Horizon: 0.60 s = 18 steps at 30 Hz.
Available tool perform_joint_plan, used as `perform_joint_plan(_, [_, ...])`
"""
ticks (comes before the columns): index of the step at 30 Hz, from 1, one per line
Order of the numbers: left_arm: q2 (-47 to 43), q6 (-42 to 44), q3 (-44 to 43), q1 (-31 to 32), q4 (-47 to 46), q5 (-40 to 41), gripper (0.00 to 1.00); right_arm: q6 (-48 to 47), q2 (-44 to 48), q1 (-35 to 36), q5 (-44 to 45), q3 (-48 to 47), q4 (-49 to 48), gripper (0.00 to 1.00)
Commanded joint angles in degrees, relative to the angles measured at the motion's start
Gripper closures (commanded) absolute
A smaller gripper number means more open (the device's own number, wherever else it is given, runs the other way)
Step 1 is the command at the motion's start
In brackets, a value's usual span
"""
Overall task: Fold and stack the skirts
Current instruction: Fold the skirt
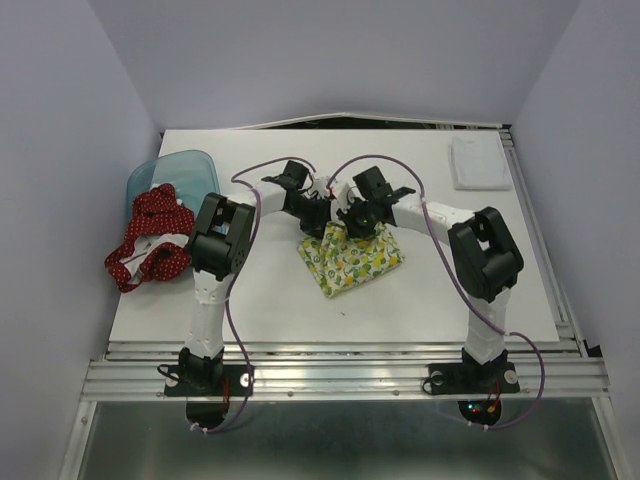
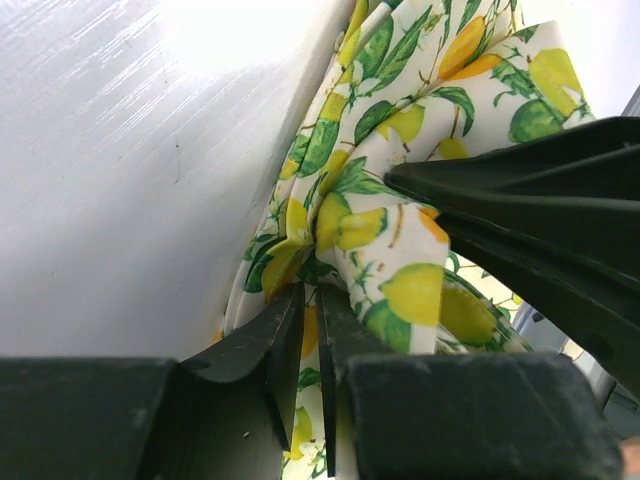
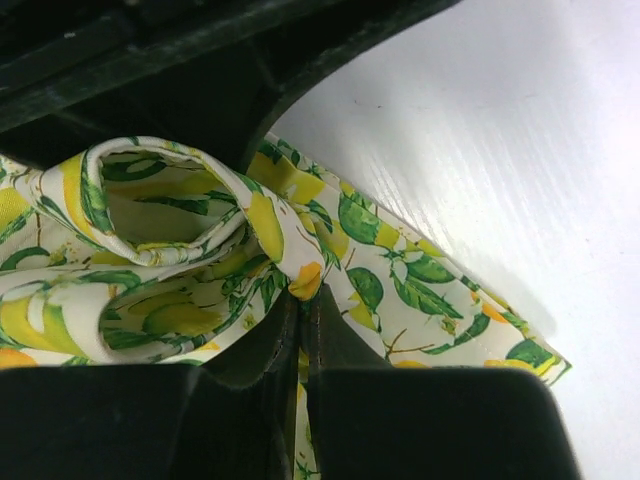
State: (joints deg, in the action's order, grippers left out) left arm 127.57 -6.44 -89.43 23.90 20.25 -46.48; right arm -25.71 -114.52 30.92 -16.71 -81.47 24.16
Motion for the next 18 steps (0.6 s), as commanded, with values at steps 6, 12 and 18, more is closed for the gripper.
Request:
perform_joint_plan(6, [2.0, 4.2, -1.4, -0.8, 0.8, 8.2, 0.71, -1.5, 5.0, 1.5, 1.9, 8.2, -13.4, 0.99])
perform_joint_plan(12, [-1.5, 2.1, -2.7, -3.9, 0.4, 8.3, 0.69, -2.1, 5.5, 2.0, 2.6, 10.5, -14.4, 0.99])
perform_joint_plan(18, [-2.3, 3.4, -4.3, -4.9, 2.2, 6.0, 0.68, -2.6, 5.4, 2.0, 2.6, 10.5, -14.4, 0.99])
